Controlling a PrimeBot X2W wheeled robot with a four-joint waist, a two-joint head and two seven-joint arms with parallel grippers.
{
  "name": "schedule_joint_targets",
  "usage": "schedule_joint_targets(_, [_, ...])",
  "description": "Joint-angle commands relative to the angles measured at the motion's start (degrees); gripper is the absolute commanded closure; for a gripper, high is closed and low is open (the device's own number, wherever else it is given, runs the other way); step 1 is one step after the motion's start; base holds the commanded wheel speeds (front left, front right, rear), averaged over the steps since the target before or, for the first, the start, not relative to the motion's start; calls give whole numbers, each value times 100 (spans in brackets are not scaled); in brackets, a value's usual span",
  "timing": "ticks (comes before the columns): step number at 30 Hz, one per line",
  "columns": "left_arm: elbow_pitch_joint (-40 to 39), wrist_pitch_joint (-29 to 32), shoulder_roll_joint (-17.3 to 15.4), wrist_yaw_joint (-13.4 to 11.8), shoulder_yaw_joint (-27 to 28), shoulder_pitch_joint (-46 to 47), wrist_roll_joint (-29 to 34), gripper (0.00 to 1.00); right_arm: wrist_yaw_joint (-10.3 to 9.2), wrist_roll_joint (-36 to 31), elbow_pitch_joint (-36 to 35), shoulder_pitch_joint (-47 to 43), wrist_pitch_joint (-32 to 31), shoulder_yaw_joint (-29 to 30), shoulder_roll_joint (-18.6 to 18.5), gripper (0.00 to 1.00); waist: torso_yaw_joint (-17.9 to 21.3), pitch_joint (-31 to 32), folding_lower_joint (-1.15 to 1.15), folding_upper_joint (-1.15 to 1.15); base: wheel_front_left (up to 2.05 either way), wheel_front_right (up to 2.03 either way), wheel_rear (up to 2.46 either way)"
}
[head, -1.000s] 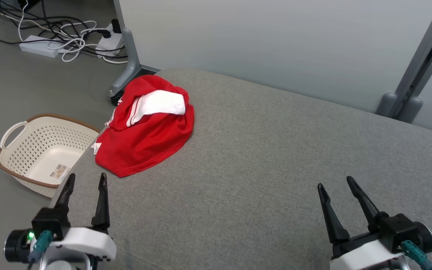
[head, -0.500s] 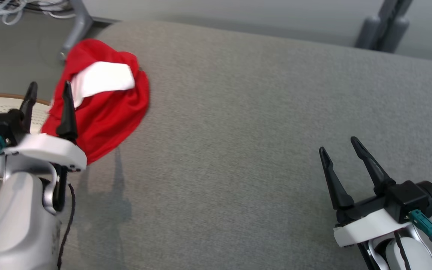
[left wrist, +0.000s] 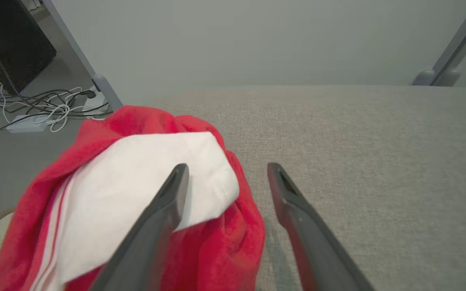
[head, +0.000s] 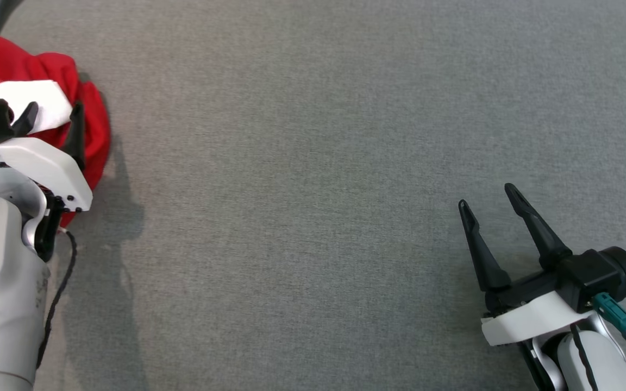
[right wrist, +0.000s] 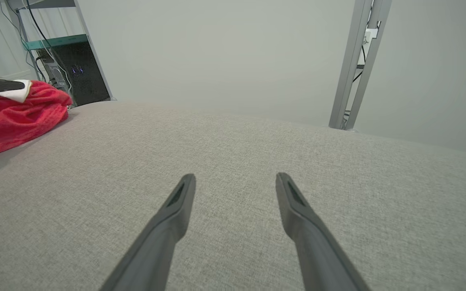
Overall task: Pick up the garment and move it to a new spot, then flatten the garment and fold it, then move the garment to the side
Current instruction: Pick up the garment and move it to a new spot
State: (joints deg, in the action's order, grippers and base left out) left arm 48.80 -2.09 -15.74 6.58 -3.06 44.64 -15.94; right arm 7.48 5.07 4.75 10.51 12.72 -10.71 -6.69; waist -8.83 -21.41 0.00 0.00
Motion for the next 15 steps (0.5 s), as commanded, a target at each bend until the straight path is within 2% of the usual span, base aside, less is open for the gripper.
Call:
schedule_joint_targets(1, [248,61,-125,27,-61,211,15,0,3,27,-8,104,43,15,-37,0,128,-131,0,0,0,0,0])
schedule_joint_targets(5, [589,108,-246,-40,-131,392,116,0,3,29,-10,101,55,33,-32,0,170,-181,0,0,0,0,0])
schedule_joint_targets(7, [792,120,-300,-149,-157,482,155,0,3,17,-5,96,61,39,-32,0,182,-203,0,0,0,0,0])
schedule_joint_targets(8, [882,123,-339,-207,-190,525,204,10,3,-5,-12,88,67,43,-21,0,185,-212,0,0,0,0,0])
schedule_joint_targets(9, [948,97,-365,-268,-219,564,247,86,3,-23,-20,78,67,46,-8,0,185,-218,0,0,0,0,0])
schedule_joint_targets(10, [1019,63,-376,-313,-241,597,278,100,3,-38,-25,70,64,51,0,0,183,-220,0,0,0,0,0])
schedule_joint_targets(15, [1223,-183,-442,-456,-335,732,379,100,3,-40,4,80,79,85,11,0,132,-186,0,0,0,0,0])
